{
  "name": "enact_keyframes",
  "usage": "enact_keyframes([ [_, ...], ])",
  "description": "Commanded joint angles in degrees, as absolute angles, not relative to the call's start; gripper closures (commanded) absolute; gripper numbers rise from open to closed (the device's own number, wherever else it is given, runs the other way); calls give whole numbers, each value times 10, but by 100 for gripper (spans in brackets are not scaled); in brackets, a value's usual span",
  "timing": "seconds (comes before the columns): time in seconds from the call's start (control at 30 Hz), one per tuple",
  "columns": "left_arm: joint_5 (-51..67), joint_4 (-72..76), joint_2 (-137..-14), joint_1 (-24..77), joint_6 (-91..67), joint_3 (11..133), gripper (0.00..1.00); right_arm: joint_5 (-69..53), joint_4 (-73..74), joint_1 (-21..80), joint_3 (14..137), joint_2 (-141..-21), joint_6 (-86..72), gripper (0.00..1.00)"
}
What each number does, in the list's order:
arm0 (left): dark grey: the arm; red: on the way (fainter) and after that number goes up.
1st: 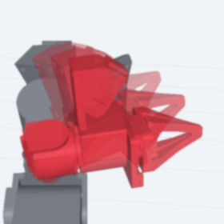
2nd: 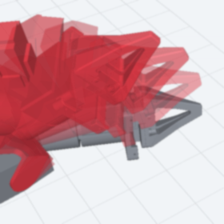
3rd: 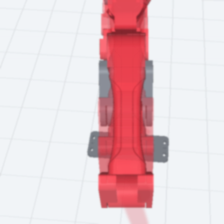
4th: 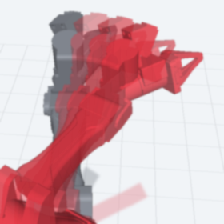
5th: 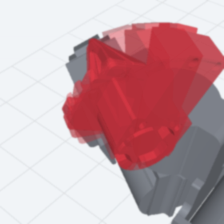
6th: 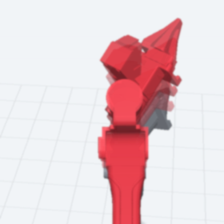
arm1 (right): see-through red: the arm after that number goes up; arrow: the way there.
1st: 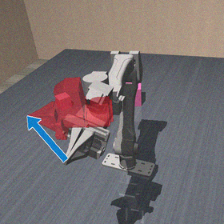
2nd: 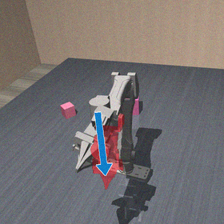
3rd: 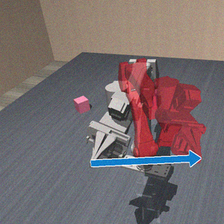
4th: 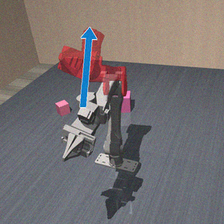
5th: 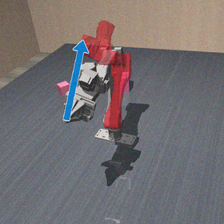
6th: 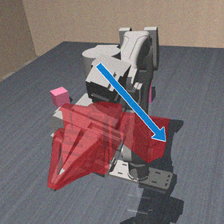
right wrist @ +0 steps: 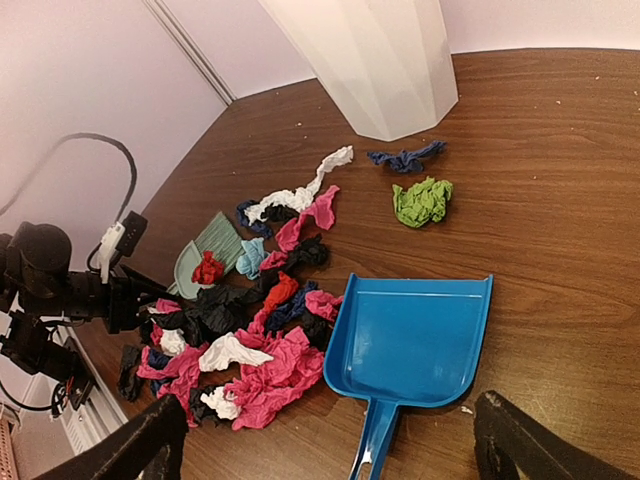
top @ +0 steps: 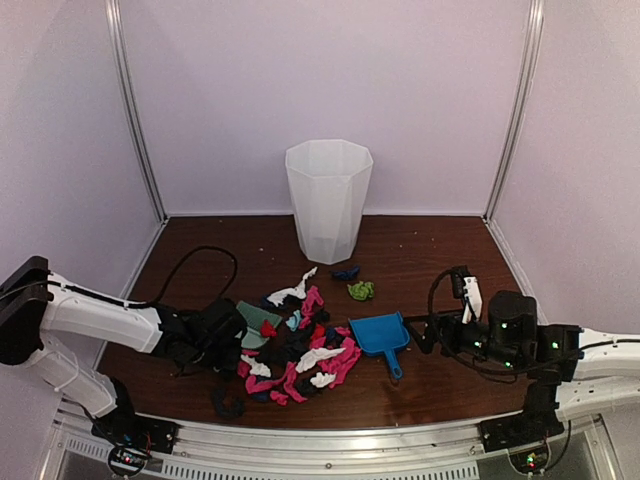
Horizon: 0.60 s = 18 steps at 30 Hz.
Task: Sweep away the paper scraps from the table
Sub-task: Pick up the broom from the center of the board.
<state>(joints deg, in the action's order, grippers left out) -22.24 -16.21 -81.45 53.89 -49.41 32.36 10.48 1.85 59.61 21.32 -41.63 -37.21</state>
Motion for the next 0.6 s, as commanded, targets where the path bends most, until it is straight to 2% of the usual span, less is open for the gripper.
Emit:
enact_keyframes([
  [0.0,-249,-181,-816,542,-513,327,71,102,9,601,226,-410,-363,0],
  [0.1,-261,-202,-810,542,-516,329,77,100,8,601,226,-412,-363,0],
  [0.27,-268,-215,-785,542,-524,321,78,95,3,602,225,-415,-363,0],
  [0.33,-267,-213,-781,542,-525,322,72,93,1,601,225,-417,-363,0],
  [0.43,-268,-207,-788,542,-526,322,51,90,1,602,225,-420,-362,0],
  [0.47,-268,-202,-790,542,-525,321,48,90,1,602,225,-420,-363,0],
  [0.57,-264,-187,-803,542,-516,322,45,89,1,602,224,-422,-363,0],
])
